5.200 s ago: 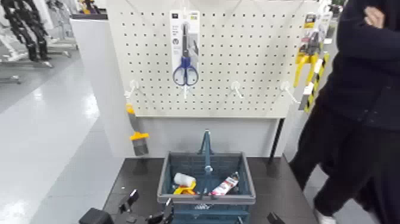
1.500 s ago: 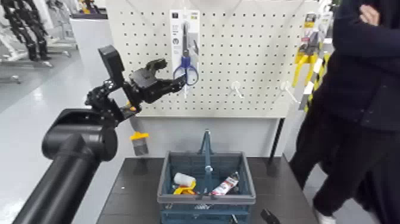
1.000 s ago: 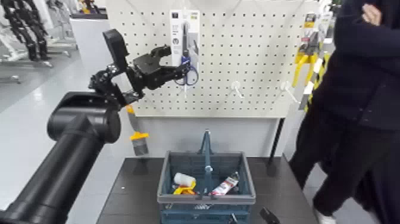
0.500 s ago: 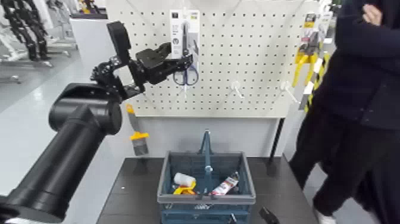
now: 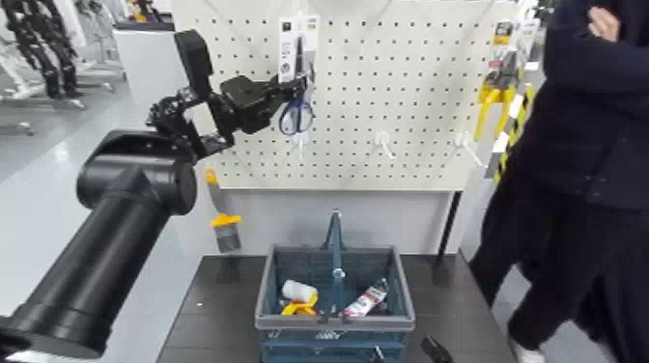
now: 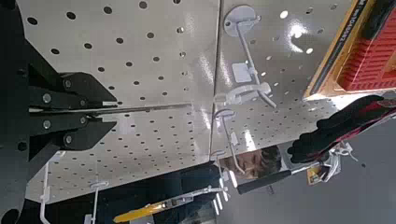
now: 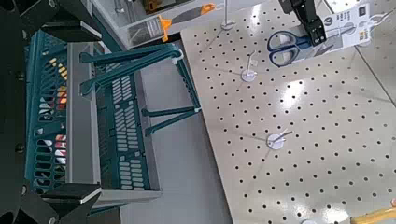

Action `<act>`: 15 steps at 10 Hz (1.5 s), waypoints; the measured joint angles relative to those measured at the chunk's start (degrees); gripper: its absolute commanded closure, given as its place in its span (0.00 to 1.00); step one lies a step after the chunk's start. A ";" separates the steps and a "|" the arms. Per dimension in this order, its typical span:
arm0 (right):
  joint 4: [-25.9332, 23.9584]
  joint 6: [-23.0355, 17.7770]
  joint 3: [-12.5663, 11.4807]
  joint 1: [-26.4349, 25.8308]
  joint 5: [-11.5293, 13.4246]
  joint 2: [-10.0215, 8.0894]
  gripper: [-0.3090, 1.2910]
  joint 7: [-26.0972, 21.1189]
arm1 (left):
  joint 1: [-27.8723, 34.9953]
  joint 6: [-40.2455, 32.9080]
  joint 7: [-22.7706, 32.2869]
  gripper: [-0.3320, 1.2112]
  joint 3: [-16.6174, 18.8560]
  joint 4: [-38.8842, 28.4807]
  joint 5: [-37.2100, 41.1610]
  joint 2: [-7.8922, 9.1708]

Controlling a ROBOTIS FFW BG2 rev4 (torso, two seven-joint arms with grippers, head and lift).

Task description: Put the blue scissors into the crate.

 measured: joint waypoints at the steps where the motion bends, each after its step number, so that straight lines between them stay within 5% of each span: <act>1: 0.00 0.00 0.00 0.00 0.00 0.00 0.29 -0.01 | -0.02 -0.01 0.01 0.98 0.03 -0.09 0.01 0.00; 6: 0.00 0.00 -0.18 0.00 -0.05 0.00 0.29 0.00 | -0.06 -0.08 0.15 0.98 0.00 -1.16 0.12 -0.07; 11: 0.00 0.00 -0.26 0.16 -0.09 0.00 0.29 -0.01 | 3.40 3.68 -0.19 0.98 -0.28 -15.88 1.99 -0.08; 15: -0.07 0.12 -0.10 0.18 -0.13 -0.07 0.29 -0.01 | 6.04 5.23 0.19 0.98 -0.35 -19.85 3.37 -0.38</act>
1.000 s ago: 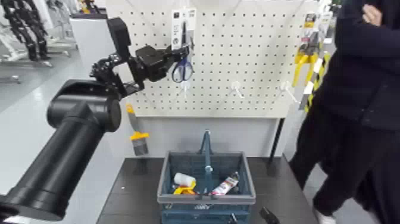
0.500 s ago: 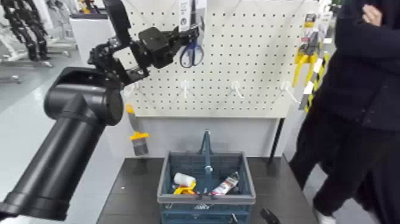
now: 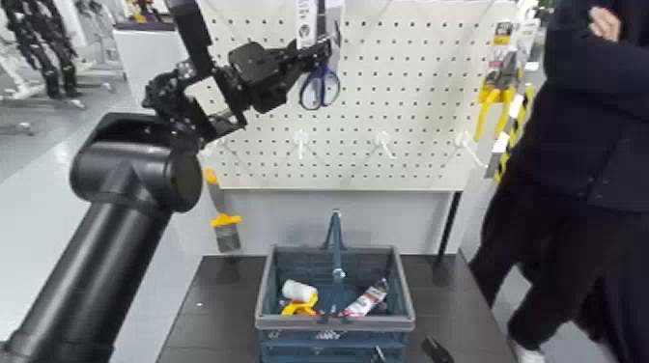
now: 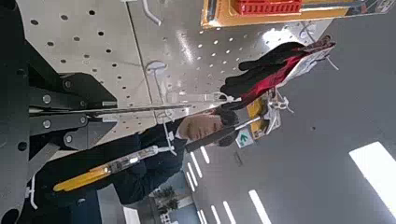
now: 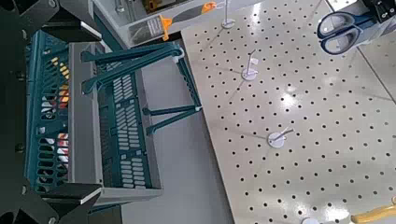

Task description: Put the blue scissors into the crate.

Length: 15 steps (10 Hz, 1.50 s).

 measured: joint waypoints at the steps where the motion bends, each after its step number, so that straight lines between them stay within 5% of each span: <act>1: -0.01 0.09 0.03 -0.01 0.01 0.02 0.29 0.00 | 1.29 0.66 0.31 0.98 -0.27 -1.71 0.66 -0.09; 7: -0.08 0.92 0.19 0.00 -0.19 -0.11 0.29 0.05 | 12.35 6.70 1.63 0.98 -0.85 -8.23 4.32 -0.18; 15: 0.24 0.93 -0.33 0.00 -0.55 -0.02 0.29 0.25 | 19.06 10.04 0.03 0.98 1.72 0.73 2.44 0.12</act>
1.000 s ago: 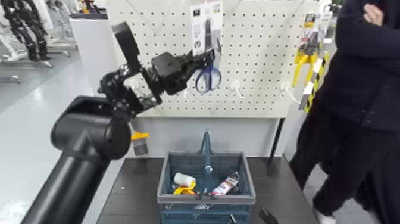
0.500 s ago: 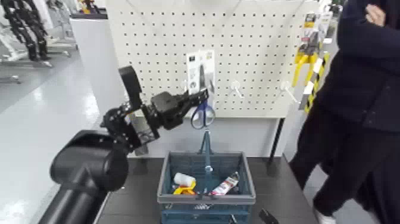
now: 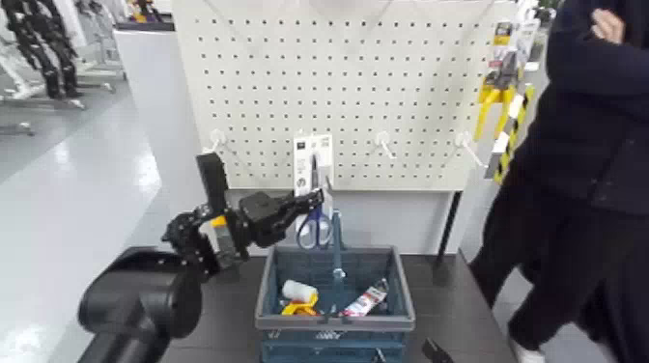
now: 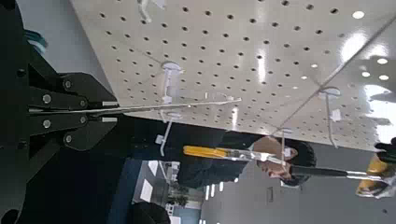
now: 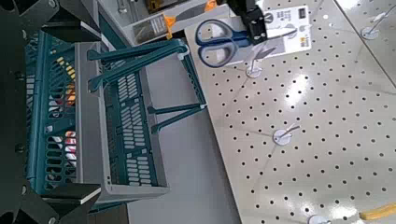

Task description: Put the blue scissors into the crate.

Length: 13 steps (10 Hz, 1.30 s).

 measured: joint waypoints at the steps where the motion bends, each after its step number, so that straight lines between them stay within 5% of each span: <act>1: 0.02 0.00 -0.01 0.00 -0.02 0.02 0.29 0.08 | 0.20 0.03 -0.17 0.98 0.19 1.41 -0.36 -0.04; 13: 0.20 0.05 -0.02 -0.18 -0.11 0.09 0.29 0.85 | 0.89 -1.11 -1.79 0.98 1.36 14.76 -4.52 -0.40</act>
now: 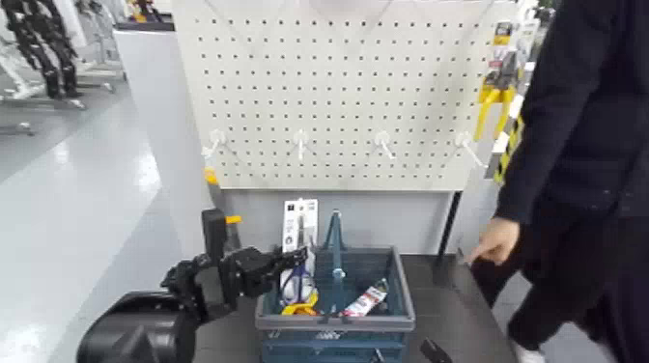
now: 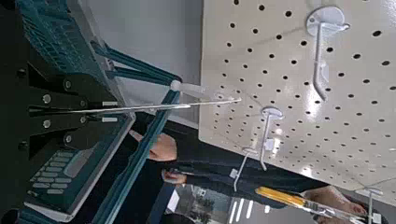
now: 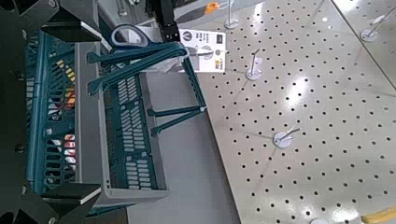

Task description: Put the blue scissors into the crate.

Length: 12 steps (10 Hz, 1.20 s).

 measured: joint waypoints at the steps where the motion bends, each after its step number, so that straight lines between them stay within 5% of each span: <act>1: 0.06 0.02 0.00 0.00 0.00 0.00 0.29 0.08 | -0.18 -0.12 0.06 0.86 0.04 1.03 -0.66 -0.12; 3: 0.09 0.03 0.01 -0.05 0.00 0.00 0.29 0.13 | -0.53 1.26 0.05 0.19 -0.03 2.33 -3.28 -0.20; 10: 0.11 0.03 -0.21 0.00 -0.16 0.00 0.29 0.21 | -0.02 0.54 0.61 0.20 -0.01 0.86 -4.39 -0.15; 12: 0.13 0.03 -0.32 0.00 -0.30 0.00 0.29 0.28 | 3.19 -0.97 4.69 0.21 0.51 -5.48 -5.02 0.16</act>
